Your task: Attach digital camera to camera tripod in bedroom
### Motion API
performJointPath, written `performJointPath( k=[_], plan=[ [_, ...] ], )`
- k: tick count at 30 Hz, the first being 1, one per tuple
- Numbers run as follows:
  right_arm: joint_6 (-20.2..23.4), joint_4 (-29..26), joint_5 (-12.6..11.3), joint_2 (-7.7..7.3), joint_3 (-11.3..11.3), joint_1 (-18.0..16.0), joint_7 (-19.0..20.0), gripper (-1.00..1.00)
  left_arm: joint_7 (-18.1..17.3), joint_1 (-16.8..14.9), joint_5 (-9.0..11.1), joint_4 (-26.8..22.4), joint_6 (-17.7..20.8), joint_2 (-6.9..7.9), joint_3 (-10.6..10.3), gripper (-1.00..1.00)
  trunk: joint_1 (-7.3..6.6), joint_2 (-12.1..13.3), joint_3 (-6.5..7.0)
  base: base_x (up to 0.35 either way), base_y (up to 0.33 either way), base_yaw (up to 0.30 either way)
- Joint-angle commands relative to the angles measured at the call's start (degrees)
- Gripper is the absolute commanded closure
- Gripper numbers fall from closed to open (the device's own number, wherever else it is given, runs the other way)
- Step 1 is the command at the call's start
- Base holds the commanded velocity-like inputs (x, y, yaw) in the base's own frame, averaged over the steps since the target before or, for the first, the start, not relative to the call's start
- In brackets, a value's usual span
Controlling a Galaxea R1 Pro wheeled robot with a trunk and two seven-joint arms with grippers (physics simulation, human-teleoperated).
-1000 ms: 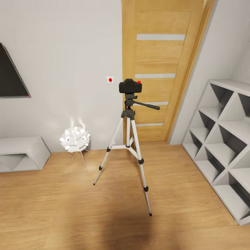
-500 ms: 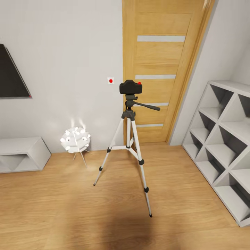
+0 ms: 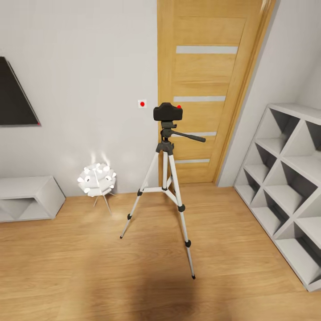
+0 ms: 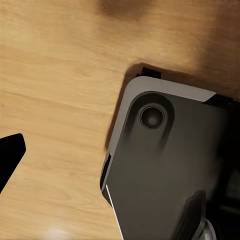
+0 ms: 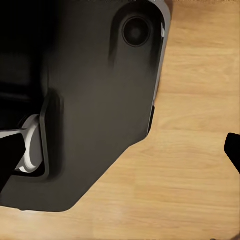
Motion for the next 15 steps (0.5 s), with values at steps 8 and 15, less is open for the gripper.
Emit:
performJointPath(
  k=[8, 15],
  plan=[
    [-0.51, 0.18, 0.55, 0.05, -0.48, -0.08, 0.15, -1.0, 0.18, -0.02, 0.39, -0.02, -0.1, 0.0, -0.49, -1.0, 0.03, -0.1, 0.31, 0.0, 0.0, 0.0],
    [-0.5, 0.18, 0.54, 0.05, -0.45, -0.08, 0.15, -1.0, 0.18, -0.02, 0.39, -0.02, -0.1, 0.0, -0.49, -1.0, 0.03, -0.1, 0.9, 0.0, 0.0, 0.0]
  ],
)
